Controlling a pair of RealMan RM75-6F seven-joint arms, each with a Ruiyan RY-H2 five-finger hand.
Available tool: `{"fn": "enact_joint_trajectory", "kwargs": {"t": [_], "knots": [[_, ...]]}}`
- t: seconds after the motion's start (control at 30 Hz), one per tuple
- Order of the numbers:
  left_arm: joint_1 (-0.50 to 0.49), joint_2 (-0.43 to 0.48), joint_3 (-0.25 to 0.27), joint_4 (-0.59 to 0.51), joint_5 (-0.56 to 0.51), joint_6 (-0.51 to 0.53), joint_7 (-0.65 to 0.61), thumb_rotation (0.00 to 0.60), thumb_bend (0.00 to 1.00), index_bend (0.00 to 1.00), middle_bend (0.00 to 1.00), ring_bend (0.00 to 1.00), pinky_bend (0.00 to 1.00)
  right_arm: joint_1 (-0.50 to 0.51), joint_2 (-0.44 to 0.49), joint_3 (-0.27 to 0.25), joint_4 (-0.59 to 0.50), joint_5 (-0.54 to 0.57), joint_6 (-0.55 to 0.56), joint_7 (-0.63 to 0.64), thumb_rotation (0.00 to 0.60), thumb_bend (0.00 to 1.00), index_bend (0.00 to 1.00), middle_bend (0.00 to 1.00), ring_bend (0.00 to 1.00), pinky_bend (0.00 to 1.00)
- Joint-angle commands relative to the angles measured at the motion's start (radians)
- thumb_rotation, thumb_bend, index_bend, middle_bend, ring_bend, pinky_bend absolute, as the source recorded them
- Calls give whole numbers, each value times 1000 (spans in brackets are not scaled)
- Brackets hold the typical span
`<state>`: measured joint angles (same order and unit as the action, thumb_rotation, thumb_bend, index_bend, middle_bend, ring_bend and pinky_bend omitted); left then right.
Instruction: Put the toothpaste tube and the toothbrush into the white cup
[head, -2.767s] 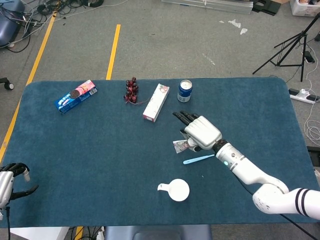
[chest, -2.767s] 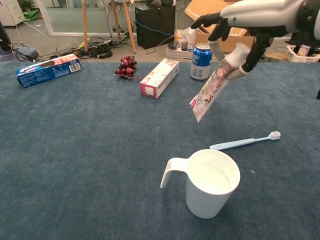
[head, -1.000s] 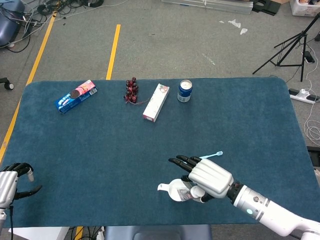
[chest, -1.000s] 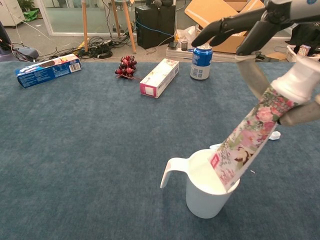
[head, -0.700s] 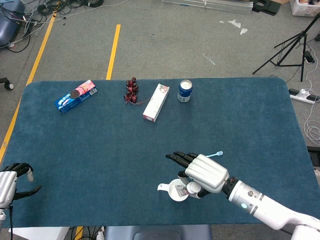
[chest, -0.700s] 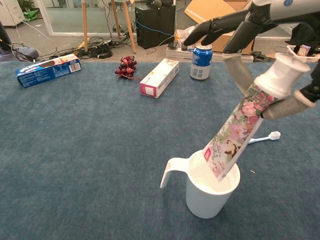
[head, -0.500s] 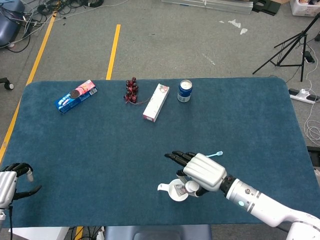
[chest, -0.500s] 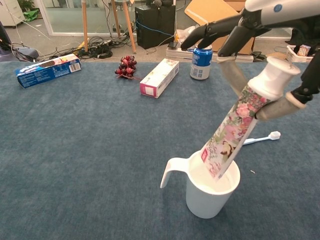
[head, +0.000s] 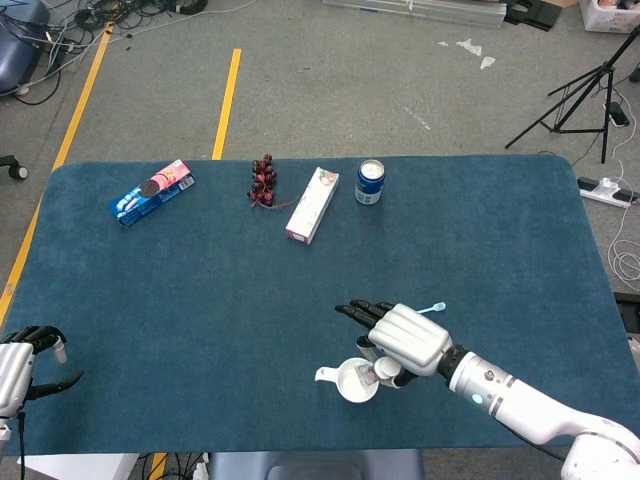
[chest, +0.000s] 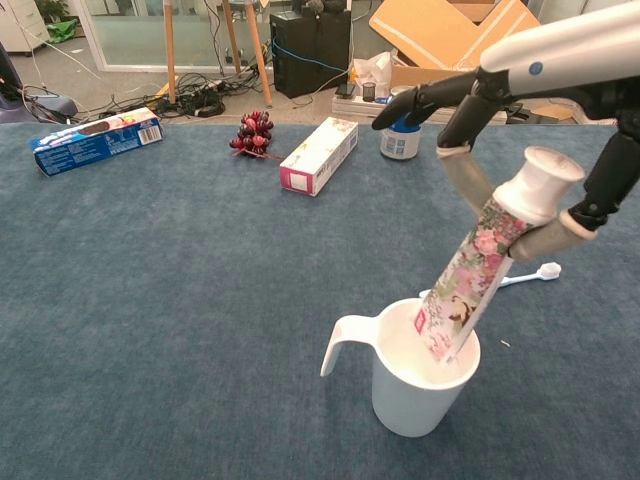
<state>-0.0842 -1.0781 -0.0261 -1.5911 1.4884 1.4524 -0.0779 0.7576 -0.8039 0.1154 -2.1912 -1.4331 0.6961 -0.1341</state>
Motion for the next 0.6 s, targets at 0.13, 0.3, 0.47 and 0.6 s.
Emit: {"fn": "enact_joint_trajectory", "kwargs": {"t": [0.13, 0.3, 0.47, 0.6], "knots": [[0, 0, 0, -1, -1, 0, 2, 600, 0, 648, 447, 357, 397, 23, -34, -8, 23, 61, -25, -62, 600, 145, 658, 50, 0, 255], [1, 2, 0, -3, -1, 2, 1, 600, 0, 648, 447, 357, 397, 47, -70, -16, 38, 117, -42, -118, 600, 145, 658, 50, 0, 255], [2, 3, 0, -4, 1, 4, -2, 600, 0, 648, 447, 357, 397, 74, -104, -27, 50, 177, -53, -177, 600, 145, 658, 50, 0, 255], [3, 5, 2, -5, 3, 6, -3, 600, 0, 648, 447, 357, 397, 99, -131, -38, 54, 230, -56, -224, 600, 145, 658, 50, 0, 255]]}}
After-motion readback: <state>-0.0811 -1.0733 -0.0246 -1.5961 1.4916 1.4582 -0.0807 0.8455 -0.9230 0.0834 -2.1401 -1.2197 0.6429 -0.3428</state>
